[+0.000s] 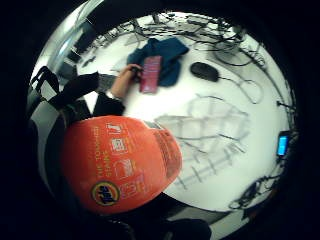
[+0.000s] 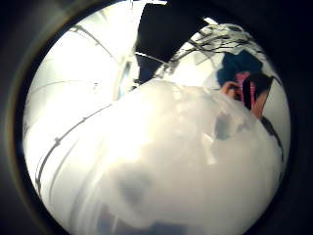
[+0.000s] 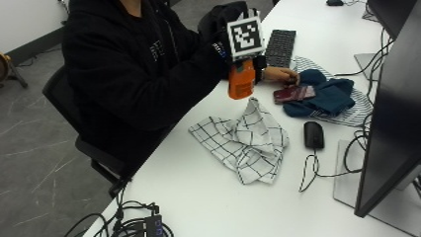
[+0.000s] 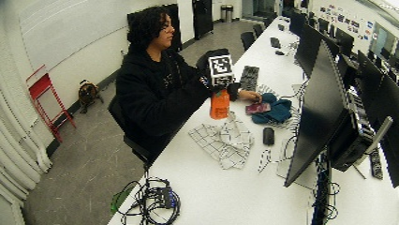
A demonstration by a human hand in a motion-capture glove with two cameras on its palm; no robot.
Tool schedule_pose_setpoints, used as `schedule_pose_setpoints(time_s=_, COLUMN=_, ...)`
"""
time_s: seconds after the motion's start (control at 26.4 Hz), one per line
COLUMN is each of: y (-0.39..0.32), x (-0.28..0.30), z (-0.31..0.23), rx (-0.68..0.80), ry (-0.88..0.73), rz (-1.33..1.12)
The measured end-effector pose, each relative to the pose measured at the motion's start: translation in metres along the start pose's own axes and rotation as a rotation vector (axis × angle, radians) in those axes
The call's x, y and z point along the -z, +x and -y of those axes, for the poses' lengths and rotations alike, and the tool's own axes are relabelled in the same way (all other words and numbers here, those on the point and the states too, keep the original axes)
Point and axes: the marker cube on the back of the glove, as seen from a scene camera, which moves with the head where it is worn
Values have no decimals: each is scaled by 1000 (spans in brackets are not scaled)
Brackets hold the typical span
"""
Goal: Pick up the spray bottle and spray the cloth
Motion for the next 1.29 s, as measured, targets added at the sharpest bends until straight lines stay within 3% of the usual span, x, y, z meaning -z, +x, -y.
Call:
schedule_pose_setpoints(time_s=0.19, y=27, x=-40, z=61, rx=-8, ry=174, rz=120)
schedule_pose_setpoints(time_s=0.46, y=50, x=-95, z=34, rx=-37, ry=156, rz=91)
schedule_pose_setpoints(time_s=0.91, y=51, x=-101, z=33, rx=15, ry=254, rz=135)
schedule_pose_setpoints(time_s=1.1, y=56, x=-100, z=22, rx=30, ry=180, rz=123)
schedule_pose_setpoints(time_s=1.29, y=50, x=-101, z=29, rx=38, ry=213, rz=195)
